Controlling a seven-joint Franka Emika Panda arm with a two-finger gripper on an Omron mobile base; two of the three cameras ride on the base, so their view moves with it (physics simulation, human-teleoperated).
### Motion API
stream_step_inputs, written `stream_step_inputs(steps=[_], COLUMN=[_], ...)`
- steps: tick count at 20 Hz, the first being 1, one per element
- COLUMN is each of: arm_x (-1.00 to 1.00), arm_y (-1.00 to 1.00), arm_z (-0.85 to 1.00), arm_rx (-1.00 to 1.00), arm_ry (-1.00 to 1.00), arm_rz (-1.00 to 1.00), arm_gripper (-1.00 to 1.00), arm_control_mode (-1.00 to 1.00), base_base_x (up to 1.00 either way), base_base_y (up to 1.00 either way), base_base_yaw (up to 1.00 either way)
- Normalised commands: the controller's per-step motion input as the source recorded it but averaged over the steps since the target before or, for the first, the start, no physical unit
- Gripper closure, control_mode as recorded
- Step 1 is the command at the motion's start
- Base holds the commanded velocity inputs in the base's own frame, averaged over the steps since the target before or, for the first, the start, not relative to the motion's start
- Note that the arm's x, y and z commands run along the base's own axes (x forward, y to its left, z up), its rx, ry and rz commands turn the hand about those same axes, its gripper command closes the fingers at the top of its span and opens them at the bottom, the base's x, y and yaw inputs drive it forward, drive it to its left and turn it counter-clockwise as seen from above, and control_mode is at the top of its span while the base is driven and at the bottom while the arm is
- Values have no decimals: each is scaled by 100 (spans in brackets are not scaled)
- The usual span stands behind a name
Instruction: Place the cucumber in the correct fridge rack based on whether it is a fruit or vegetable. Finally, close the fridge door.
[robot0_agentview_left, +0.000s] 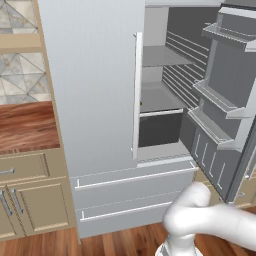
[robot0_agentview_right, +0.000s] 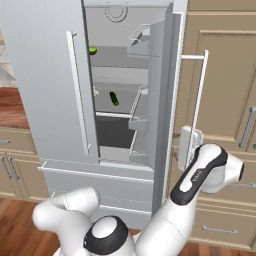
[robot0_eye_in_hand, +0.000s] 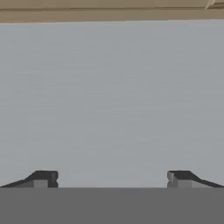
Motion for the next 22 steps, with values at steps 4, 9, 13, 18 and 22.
stream_step_inputs(steps=[4, 9, 13, 18, 22], arm_x=[0, 1, 12, 35, 43], arm_y=[100, 100, 100, 99, 91], arm_z=[11, 11, 13, 10, 18], arm_rx=[-11, -11, -10, -12, -11], arm_ry=[-20, -22, -22, -15, -5], arm_rz=[1, 0, 0, -14, -25], arm_gripper=[-100, -100, -100, -100, -100], arm_control_mode=[-100, -100, -100, -100, -100], base_base_x=[0, 0, 0, 0, 0], base_base_y=[0, 0, 0, 0, 0], base_base_yaw=[0, 0, 0, 0, 0])
